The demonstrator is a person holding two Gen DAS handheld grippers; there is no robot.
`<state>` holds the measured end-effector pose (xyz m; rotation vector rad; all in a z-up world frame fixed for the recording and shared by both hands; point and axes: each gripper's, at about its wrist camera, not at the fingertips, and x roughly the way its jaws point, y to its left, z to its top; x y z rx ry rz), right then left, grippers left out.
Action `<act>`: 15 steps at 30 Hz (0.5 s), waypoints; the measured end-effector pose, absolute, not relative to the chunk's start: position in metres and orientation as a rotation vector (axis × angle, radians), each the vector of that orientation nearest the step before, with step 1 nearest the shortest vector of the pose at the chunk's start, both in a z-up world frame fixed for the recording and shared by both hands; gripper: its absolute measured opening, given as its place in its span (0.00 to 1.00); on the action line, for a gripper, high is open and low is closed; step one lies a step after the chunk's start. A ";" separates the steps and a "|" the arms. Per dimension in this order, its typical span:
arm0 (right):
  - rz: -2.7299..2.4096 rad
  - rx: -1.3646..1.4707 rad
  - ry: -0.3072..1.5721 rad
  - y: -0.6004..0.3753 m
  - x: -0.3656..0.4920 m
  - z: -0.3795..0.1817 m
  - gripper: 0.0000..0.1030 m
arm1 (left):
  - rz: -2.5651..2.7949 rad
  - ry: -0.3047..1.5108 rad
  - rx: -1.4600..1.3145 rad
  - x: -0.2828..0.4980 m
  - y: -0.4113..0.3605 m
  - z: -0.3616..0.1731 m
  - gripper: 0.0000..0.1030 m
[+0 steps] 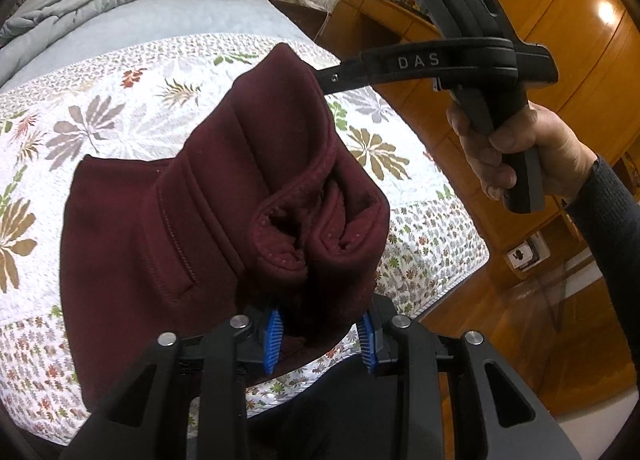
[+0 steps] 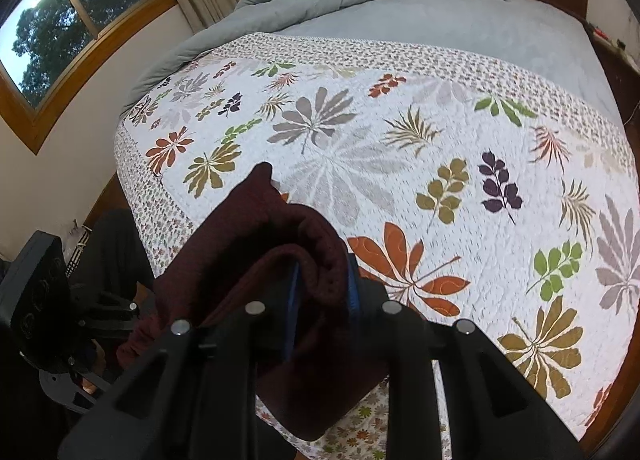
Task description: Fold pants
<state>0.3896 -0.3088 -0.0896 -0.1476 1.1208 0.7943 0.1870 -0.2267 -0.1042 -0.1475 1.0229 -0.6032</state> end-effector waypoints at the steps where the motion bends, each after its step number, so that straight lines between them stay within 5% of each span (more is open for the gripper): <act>1: 0.794 -0.142 1.120 -0.312 0.390 -0.092 0.22 | -0.603 1.026 -0.143 0.188 -0.229 -0.106 0.30; 15: 0.796 -0.085 1.136 -0.344 0.390 -0.124 0.22 | -0.590 1.068 -0.089 0.191 -0.257 -0.133 0.30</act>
